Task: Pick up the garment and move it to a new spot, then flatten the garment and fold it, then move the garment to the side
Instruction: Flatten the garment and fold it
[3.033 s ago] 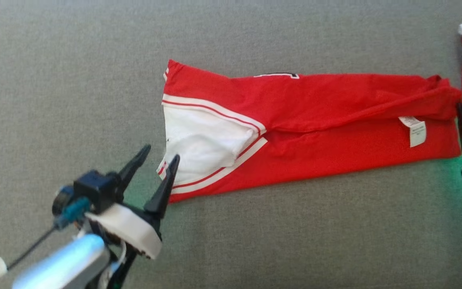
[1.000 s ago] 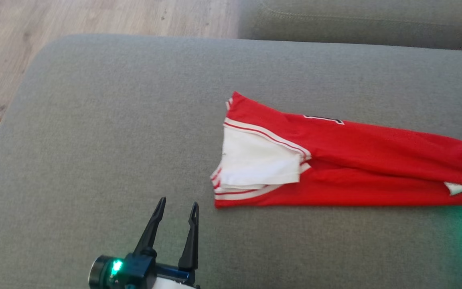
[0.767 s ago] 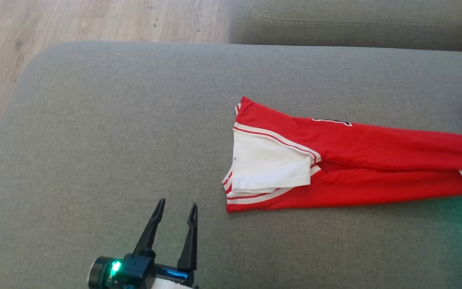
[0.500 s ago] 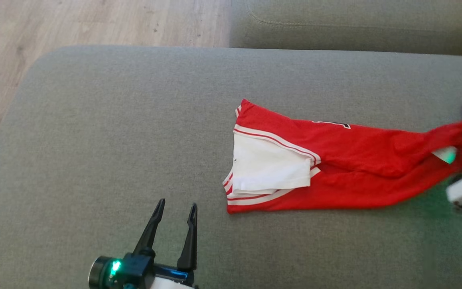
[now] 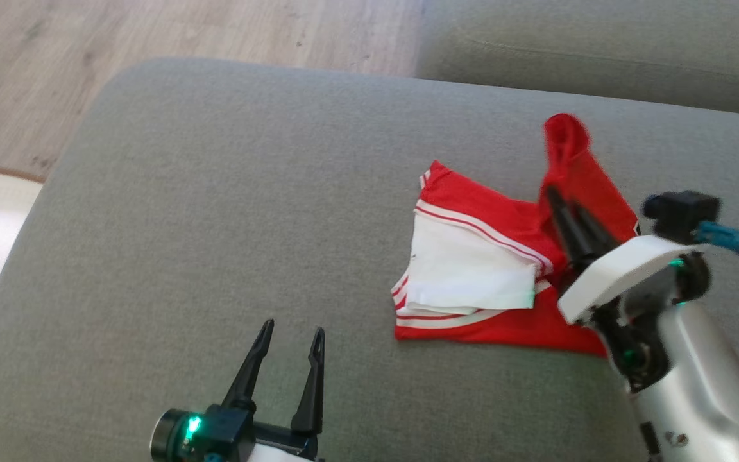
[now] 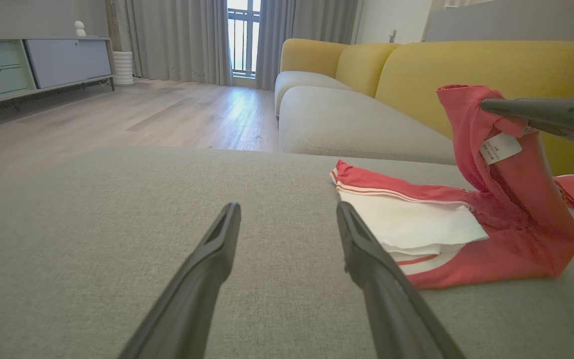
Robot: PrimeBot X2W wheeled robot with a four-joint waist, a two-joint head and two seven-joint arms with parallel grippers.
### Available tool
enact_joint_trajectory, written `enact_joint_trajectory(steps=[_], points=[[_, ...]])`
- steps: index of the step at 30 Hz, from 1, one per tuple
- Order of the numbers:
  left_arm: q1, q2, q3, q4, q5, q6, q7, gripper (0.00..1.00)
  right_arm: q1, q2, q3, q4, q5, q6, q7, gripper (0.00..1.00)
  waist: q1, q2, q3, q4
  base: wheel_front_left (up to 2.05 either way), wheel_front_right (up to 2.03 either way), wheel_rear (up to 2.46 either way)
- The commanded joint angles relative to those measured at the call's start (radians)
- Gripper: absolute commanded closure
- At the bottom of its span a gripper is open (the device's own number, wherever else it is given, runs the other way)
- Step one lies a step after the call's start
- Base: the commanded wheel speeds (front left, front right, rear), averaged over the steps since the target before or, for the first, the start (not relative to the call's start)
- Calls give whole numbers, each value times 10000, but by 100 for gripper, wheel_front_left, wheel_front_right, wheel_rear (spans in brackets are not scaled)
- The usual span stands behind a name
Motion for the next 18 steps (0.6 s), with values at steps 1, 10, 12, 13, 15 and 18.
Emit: enact_joint_trajectory(steps=[1,10,12,13,15,18], points=[[-229,-54,319,-314,121,-31,-97,0,-540,116,306,-336,19,-9,43,100,0,0,97,154,0,0,0],[-255,-265,352,-171,195,-184,-97,0,-828,690,1804,553,370,-9,17,100,0,0,309,605,0,0,0],[-260,-304,378,-145,219,-207,-97,0,-917,759,2062,821,402,-9,-74,76,0,0,324,647,0,0,0],[-264,-318,397,-138,228,-221,-97,0,-957,789,2149,945,423,-9,-128,5,0,0,334,659,0,0,0],[-268,-342,447,-130,248,-245,-97,0,-1029,847,2309,1066,569,-9,-276,0,0,0,349,665,0,0,0],[-215,-340,563,-123,276,-249,-97,0,-1137,830,2579,921,688,-9,-589,0,0,0,317,547,0,0,0]])
